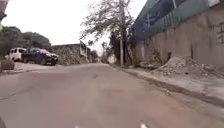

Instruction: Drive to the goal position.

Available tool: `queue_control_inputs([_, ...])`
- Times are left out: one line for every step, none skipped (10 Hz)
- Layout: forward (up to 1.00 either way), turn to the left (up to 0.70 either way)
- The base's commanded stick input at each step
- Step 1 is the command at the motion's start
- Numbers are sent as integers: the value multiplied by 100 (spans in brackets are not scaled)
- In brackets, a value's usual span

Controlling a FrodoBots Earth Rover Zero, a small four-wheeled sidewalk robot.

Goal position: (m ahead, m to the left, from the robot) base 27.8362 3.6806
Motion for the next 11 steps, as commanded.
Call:
queue_control_inputs([100, 0])
queue_control_inputs([100, 0])
queue_control_inputs([100, 0])
queue_control_inputs([100, 0])
queue_control_inputs([100, 0])
queue_control_inputs([100, 0])
queue_control_inputs([100, 0])
queue_control_inputs([100, 0])
queue_control_inputs([100, 0])
queue_control_inputs([100, 0])
queue_control_inputs([100, 0])
